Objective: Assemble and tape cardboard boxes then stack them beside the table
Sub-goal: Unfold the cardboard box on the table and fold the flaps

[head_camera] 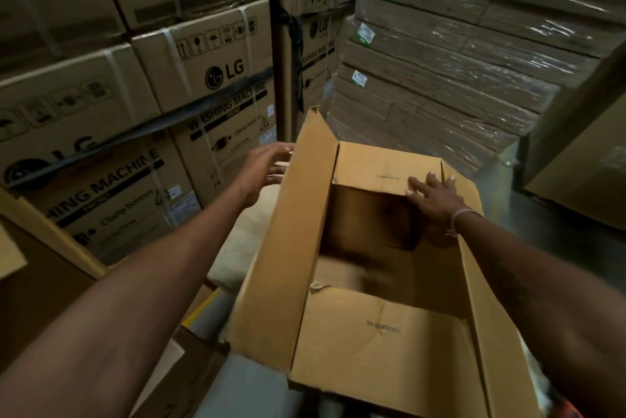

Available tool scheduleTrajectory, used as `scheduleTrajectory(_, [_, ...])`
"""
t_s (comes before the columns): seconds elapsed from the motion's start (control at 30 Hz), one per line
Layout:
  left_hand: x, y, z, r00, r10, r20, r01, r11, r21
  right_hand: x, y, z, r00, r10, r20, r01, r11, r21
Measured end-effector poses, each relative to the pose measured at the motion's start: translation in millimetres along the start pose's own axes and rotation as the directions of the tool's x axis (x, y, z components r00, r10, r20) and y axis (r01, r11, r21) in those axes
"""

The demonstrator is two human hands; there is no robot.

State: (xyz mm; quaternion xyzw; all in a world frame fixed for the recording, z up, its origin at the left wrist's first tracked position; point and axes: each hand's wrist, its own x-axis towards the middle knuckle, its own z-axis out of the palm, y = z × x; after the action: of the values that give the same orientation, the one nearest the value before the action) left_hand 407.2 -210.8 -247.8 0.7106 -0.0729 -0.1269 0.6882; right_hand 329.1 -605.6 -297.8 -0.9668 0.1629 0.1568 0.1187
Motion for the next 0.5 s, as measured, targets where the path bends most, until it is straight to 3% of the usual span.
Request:
scheduleTrajectory(0.1, [-1, 8, 34, 0.982, 0.063, 0.179, -0.073, 0.996, 0.052, -7, -3, -2, 0.999, -0.012, 0.034, 0.013, 1.0, -0.027])
scheduleTrajectory(0.23, [-4, -8, 91, 0.94, 0.105, 0.325, -0.212, 0.926, 0.313, -10, -1, -1, 0.998, -0.034, 0.049, 0.035, 0.999, -0.037])
scheduleTrajectory(0.3, [-6, -24, 114, 0.916, 0.043, 0.399, -0.282, 0.775, 0.565, -13, 4, 2, 0.998, -0.053, 0.031, 0.054, 0.998, -0.022])
scheduleTrajectory(0.37, [-10, -38, 132, 0.901, -0.062, 0.43, -0.333, 0.54, 0.773, -19, 11, 6, 0.998, -0.069, 0.01, 0.069, 0.998, 0.004])
scheduleTrajectory(0.5, [-25, -64, 155, 0.904, -0.112, 0.413, -0.38, 0.236, 0.894, -40, 26, 20, 0.993, -0.062, -0.096, 0.078, 0.983, 0.168])
